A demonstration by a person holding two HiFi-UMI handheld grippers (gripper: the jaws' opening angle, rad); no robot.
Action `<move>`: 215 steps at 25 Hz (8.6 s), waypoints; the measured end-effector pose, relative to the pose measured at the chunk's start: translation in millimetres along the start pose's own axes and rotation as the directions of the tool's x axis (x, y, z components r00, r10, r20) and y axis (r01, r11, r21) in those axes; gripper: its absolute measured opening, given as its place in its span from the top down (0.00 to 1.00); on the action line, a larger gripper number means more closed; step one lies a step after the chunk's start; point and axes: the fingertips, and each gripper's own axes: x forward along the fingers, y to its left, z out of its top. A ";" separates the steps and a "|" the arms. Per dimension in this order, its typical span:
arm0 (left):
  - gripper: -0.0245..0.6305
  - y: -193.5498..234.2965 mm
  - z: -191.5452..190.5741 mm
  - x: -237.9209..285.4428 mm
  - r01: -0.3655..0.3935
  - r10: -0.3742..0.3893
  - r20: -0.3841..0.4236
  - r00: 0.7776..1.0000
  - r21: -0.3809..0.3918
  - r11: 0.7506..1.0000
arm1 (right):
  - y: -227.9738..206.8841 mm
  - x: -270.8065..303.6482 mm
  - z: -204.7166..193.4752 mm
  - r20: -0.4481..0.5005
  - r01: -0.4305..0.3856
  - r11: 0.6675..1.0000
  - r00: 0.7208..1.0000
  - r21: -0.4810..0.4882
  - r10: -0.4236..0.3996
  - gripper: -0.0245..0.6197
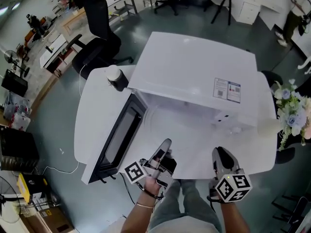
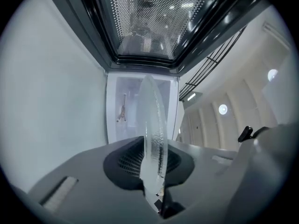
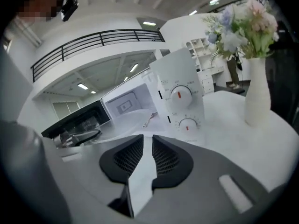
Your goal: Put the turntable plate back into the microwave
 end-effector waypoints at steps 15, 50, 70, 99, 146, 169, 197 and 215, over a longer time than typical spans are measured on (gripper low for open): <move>0.91 9.0 8.3 14.2 0.014 -0.014 0.024 1.000 0.003 1.000 | -33.0 -3.5 -21.2 -0.013 0.193 0.977 0.981 -0.095 -0.195 0.95; 0.90 20.8 36.1 95.2 -0.024 0.024 0.001 1.000 0.037 0.999 | -40.9 8.9 -43.8 -0.076 0.205 0.977 0.975 -0.059 -0.209 0.95; 0.90 25.9 44.8 135.9 -0.045 0.045 -0.003 0.999 0.053 0.998 | -40.4 12.4 -47.1 -0.112 0.189 0.980 0.975 -0.057 -0.194 0.95; 0.89 28.5 57.4 179.1 -0.049 0.048 0.019 0.999 0.042 0.998 | -49.9 6.5 -46.3 -0.109 0.202 0.978 0.972 -0.055 -0.207 0.95; 0.91 62.1 65.0 183.0 -0.259 0.265 -0.024 0.964 0.149 0.954 | -38.0 18.9 -40.6 -0.103 0.168 0.984 0.979 -0.051 -0.173 0.95; 0.59 55.1 54.2 186.3 -0.334 0.432 -0.092 0.897 0.500 0.799 | -34.8 10.7 -40.0 -0.094 0.156 0.986 0.982 -0.058 -0.161 0.95; 0.44 55.8 55.9 141.7 -0.421 0.579 -0.056 0.814 0.629 0.653 | -12.4 2.9 -51.9 -0.101 0.110 0.991 0.988 -0.077 -0.118 0.95; 0.54 16.3 45.7 119.7 -0.385 0.570 0.014 0.822 0.750 0.538 | 4.1 4.0 -44.2 -0.087 0.066 0.993 0.993 -0.098 -0.075 0.95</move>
